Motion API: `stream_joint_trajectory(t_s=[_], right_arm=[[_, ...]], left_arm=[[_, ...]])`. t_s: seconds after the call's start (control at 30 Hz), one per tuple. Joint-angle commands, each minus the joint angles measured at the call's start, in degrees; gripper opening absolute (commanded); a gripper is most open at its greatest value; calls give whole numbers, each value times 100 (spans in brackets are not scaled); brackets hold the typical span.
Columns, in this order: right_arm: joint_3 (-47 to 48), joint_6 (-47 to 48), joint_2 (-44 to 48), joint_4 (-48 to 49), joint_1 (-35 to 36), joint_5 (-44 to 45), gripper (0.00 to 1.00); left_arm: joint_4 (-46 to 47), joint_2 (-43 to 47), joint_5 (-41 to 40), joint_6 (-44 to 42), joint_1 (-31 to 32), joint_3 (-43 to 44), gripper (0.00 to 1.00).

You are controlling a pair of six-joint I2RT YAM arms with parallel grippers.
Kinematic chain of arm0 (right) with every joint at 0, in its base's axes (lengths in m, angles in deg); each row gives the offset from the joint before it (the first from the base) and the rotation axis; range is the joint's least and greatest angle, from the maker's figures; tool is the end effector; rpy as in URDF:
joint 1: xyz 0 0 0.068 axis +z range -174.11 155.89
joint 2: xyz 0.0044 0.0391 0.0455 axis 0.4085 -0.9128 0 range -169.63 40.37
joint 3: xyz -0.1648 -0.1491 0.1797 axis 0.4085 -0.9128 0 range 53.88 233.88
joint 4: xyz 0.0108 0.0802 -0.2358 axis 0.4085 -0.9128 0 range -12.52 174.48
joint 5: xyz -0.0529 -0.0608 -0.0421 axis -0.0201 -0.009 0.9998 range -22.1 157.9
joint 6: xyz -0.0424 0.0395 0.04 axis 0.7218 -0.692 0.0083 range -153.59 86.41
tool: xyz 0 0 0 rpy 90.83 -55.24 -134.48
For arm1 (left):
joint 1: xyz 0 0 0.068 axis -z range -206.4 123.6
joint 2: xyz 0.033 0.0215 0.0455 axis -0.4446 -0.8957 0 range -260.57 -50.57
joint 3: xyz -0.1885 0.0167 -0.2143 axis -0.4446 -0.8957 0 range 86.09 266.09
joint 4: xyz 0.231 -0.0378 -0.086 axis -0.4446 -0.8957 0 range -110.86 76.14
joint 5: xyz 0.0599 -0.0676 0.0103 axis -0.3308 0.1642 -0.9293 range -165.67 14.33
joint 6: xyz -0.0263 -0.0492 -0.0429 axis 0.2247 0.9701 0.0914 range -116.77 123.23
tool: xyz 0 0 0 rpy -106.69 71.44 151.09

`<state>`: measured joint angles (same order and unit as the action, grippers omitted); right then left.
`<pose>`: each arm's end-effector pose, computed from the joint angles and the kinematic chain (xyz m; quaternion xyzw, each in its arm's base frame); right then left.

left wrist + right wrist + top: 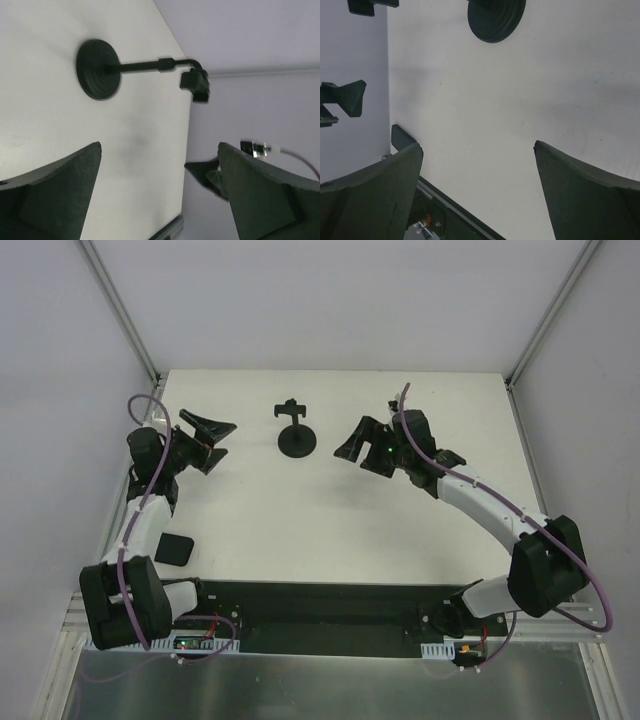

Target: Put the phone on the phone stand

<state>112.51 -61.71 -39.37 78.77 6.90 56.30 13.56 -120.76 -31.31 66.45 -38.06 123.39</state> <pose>0.2726 0.1774 0.3000 -0.0743 0.8459 0.3320 0.4108 0.2707 0.0148 0.2879 -0.2151 0.6985 -0.5224 0.4392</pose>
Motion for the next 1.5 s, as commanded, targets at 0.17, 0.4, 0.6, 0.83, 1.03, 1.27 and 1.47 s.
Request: stream_joint_trajectory(t_s=[0.17, 0.4, 0.6, 0.83, 1.03, 1.27, 1.47], right_arm=[[536, -581, 38, 450, 310, 218, 96], [412, -238, 336, -51, 301, 404, 96], [342, 17, 679, -272, 292, 597, 96], [131, 114, 847, -255, 301, 694, 96], [-27, 158, 759, -140, 292, 431, 96], [-203, 219, 811, -44, 292, 412, 96], [-185, 272, 864, -70, 257, 368, 96]], left_arm=[[-6614, 1772, -4951, -1014, -416, 1156, 99], [-9385, 869, -6229, -336, -1162, 1736, 95], [-9369, -468, -5746, -775, -2261, 1386, 81], [-8720, -330, -5834, -1030, -2350, 1263, 99], [-7779, -188, -5315, -961, -2358, 1008, 99], [-7533, -249, -5727, -768, -2358, 894, 99], [-7400, -776, -5535, -706, -2411, 744, 99]])
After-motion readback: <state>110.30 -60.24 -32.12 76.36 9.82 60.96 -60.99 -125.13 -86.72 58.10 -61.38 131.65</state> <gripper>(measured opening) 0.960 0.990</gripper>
